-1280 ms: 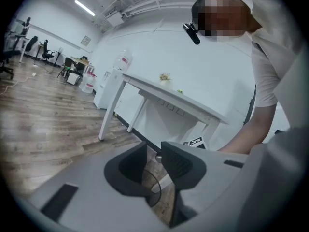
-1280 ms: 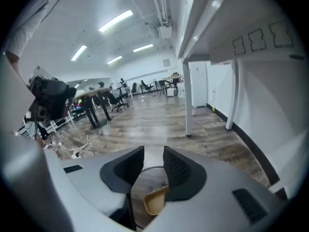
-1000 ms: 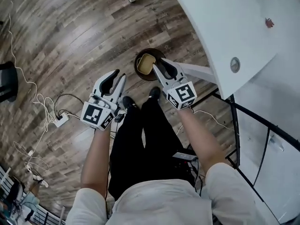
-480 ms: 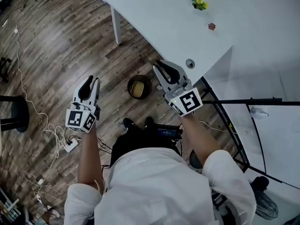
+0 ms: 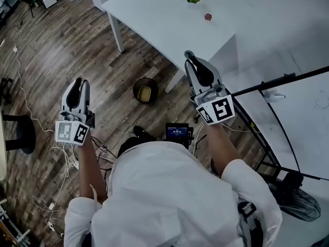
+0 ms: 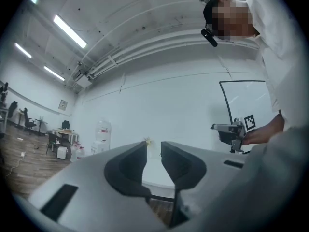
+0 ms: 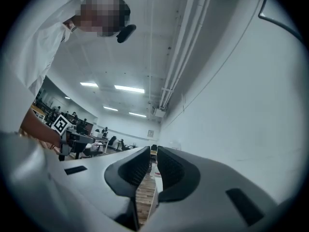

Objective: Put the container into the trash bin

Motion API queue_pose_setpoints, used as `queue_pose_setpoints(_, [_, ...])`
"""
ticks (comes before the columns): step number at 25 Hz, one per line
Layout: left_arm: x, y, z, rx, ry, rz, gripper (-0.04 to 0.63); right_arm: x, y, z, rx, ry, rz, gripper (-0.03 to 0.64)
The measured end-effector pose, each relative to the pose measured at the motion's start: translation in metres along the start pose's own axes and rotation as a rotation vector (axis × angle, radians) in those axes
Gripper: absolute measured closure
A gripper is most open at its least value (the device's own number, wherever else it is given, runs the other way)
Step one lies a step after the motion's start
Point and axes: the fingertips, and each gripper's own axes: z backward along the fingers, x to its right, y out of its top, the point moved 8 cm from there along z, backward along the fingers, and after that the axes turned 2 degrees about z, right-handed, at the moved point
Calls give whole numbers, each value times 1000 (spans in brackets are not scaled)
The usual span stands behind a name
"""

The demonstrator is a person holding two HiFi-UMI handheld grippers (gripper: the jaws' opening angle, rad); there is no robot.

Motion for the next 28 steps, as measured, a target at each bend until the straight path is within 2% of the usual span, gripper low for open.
queue_pose_setpoints(5, [64,3,37,9,-25,-22,499,-16,0,78,-8,-74,-26,557])
queue_pose_setpoints(9, [111,-16,71,-43,-79,-8,499,-40,-9,127,-30,-143,-151,560])
queue_pose_setpoints(14, [148,-19,118,-69,-81,21,499,-89,-11,160,-40,-98,-209,560])
queue_pose_setpoints(18, [159,-12,139,-73,-95,20,499,-113,-7,170,-36,-97,-222,560])
queue_pose_setpoints(21, [159,-7,145,-67,-102,12,499,-130,-4,173,-46,-101,-191,560])
queue_pose_setpoints(24, [150,-8,146,-52,-107,7,499,-145,-4,171,-83,-108,-148,560])
queue_pose_setpoints(28, [129,-14,147,-68,-116,20,499,-160,-12,160,-136,-155,-161,560])
